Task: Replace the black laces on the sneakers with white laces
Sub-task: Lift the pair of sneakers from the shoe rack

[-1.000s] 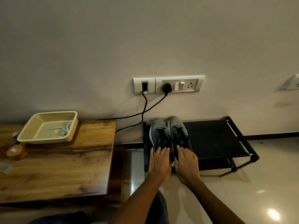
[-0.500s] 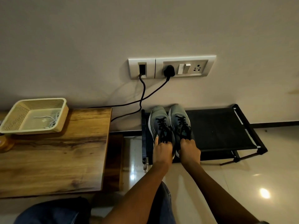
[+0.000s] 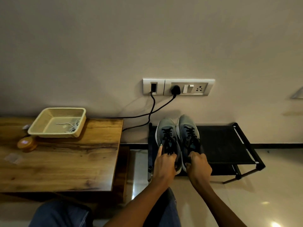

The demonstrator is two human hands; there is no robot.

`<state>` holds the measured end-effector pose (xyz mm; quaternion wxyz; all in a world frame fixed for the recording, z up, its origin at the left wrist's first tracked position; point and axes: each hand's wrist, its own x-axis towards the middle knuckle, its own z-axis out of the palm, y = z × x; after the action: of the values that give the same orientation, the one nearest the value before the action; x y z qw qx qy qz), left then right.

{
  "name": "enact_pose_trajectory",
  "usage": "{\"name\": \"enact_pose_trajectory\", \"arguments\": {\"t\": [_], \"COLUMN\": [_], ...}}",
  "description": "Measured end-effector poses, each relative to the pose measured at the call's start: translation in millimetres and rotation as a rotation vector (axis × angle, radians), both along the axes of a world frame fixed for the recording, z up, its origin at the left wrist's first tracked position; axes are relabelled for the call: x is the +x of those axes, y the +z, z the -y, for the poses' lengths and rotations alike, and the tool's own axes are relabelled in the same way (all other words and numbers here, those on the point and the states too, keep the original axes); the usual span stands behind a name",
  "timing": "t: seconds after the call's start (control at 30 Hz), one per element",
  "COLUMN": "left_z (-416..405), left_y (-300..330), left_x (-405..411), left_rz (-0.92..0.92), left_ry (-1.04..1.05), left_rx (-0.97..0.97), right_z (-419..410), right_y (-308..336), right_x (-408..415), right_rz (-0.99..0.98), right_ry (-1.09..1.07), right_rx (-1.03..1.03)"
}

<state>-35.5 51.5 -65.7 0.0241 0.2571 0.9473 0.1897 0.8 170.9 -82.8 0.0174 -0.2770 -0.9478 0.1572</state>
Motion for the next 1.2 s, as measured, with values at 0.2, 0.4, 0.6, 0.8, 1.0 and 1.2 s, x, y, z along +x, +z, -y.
{"name": "enact_pose_trajectory", "arguments": {"t": [0.2,0.4,0.6,0.8,1.0,1.2], "left_z": [47,110,180,243,280,292], "left_y": [39,65,64,59,49,32], "left_x": [28,45,59,71,83,83], "left_rz": [0.007,-0.041,-0.113,-0.089,-0.049,-0.015], "left_ry": [0.067,0.096,0.232,0.399,0.498,0.589], "left_rx": [0.006,-0.010,0.036,-0.051,-0.106,-0.158], "right_z": [36,92,160,226,271,292], "right_y": [28,47,57,56,47,34], "right_x": [19,26,25,23,21,17], "right_rz": [-0.099,-0.211,-0.237,-0.202,-0.153,-0.113], "right_ry": [0.073,0.199,0.354,0.496,0.595,0.632], "right_rx": [-0.007,-0.043,-0.059,-0.072,-0.096,-0.111]}}
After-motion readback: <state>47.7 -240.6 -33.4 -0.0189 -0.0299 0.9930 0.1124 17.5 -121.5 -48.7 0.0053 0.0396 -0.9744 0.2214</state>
